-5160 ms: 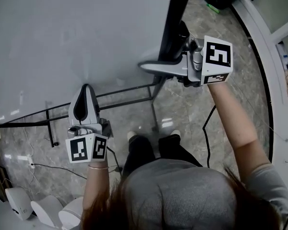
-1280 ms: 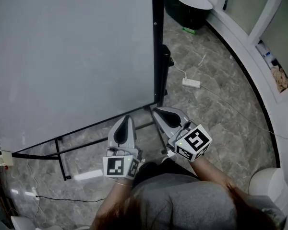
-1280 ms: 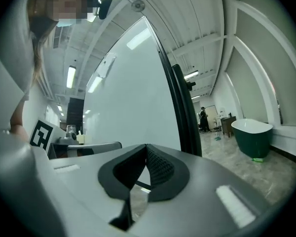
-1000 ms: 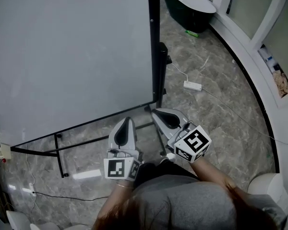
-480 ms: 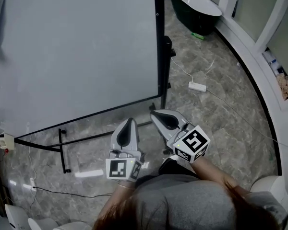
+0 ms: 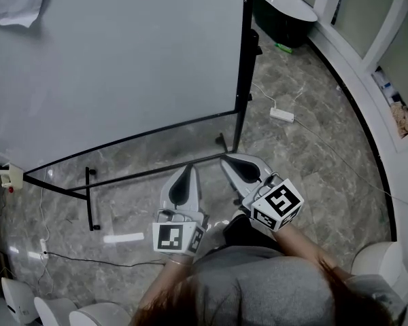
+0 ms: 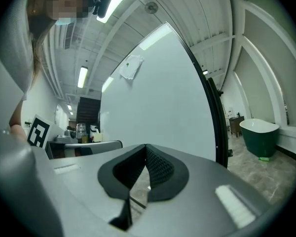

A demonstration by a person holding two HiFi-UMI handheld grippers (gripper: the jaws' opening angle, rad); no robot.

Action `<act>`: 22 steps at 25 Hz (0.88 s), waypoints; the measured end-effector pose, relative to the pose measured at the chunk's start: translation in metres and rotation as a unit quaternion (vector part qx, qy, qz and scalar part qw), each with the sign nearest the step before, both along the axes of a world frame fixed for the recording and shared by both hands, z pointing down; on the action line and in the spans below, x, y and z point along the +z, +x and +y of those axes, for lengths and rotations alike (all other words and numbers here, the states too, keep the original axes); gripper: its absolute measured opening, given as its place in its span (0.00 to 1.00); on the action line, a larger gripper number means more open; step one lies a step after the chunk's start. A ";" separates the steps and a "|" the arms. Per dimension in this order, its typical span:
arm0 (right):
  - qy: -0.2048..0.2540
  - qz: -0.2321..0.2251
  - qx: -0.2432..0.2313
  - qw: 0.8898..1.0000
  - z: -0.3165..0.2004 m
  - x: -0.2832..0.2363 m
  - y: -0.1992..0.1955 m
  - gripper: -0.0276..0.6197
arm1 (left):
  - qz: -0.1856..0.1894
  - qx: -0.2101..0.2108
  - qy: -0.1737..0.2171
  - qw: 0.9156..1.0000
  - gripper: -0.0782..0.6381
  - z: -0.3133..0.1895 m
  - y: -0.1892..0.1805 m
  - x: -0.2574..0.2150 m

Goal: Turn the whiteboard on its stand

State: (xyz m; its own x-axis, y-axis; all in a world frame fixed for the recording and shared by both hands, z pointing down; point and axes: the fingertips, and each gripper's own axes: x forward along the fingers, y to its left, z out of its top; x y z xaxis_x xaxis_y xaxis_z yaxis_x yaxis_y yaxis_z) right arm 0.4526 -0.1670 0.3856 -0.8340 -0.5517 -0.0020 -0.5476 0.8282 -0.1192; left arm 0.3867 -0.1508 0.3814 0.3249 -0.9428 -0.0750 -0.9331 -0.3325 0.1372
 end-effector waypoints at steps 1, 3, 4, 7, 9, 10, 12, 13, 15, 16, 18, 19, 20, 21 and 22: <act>-0.001 -0.001 0.002 1.000 0.009 0.000 -0.002 0.05 | 0.000 0.000 -0.001 1.000 0.11 0.009 -0.002 0.001; -0.005 -0.002 0.004 1.000 0.029 0.002 -0.005 0.05 | 0.002 0.002 -0.004 1.000 0.11 0.028 -0.006 0.002; -0.008 -0.002 0.005 1.000 0.039 0.003 -0.006 0.05 | 0.002 0.003 -0.005 1.000 0.11 0.038 -0.007 0.003; -0.015 -0.003 0.008 1.000 0.071 0.008 -0.006 0.05 | 0.002 0.006 -0.007 1.000 0.11 0.066 -0.005 0.005; -0.019 -0.004 0.008 1.000 0.089 0.012 -0.005 0.05 | 0.002 0.009 -0.011 1.000 0.11 0.081 -0.002 0.009; -0.021 -0.002 0.007 1.000 0.098 0.014 -0.005 0.05 | 0.001 0.011 -0.014 1.000 0.11 0.088 -0.001 0.012; -0.022 0.000 0.005 1.000 0.111 0.015 -0.006 0.05 | 0.002 0.015 -0.019 1.000 0.11 0.100 0.000 0.016; -0.021 0.001 0.005 1.000 0.116 0.015 -0.006 0.05 | 0.003 0.015 -0.021 1.000 0.11 0.105 0.000 0.016; -0.018 0.000 0.005 1.000 0.121 0.012 -0.005 0.05 | 0.005 0.013 -0.019 1.000 0.11 0.112 -0.001 0.015; -0.016 0.000 0.005 1.000 0.123 0.011 -0.004 0.05 | 0.006 0.011 -0.017 1.000 0.11 0.115 -0.001 0.013; -0.011 0.002 0.001 1.000 0.125 0.008 -0.003 0.05 | 0.006 0.007 -0.014 1.000 0.11 0.120 -0.001 0.010; -0.010 0.003 -0.001 1.000 0.125 0.007 -0.004 0.05 | 0.006 0.005 -0.012 1.000 0.11 0.121 0.000 0.008; -0.009 0.005 -0.004 1.000 0.125 0.006 -0.004 0.05 | 0.006 0.003 -0.009 1.000 0.11 0.122 0.000 0.006; -0.008 0.006 -0.007 1.000 0.125 0.005 -0.005 0.05 | 0.005 0.001 -0.008 1.000 0.11 0.122 -0.001 0.004; -0.008 0.007 -0.011 1.000 0.126 0.004 -0.006 0.05 | 0.004 -0.001 -0.007 1.000 0.11 0.122 -0.001 0.003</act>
State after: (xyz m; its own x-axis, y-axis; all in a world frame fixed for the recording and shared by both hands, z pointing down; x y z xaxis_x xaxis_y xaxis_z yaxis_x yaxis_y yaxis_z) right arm 0.4465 -0.0410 0.3894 -0.8463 -0.5324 0.0178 -0.5302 0.8386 -0.1247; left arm 0.3860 -0.0286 0.3849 0.3223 -0.9445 -0.0636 -0.9326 -0.3283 0.1497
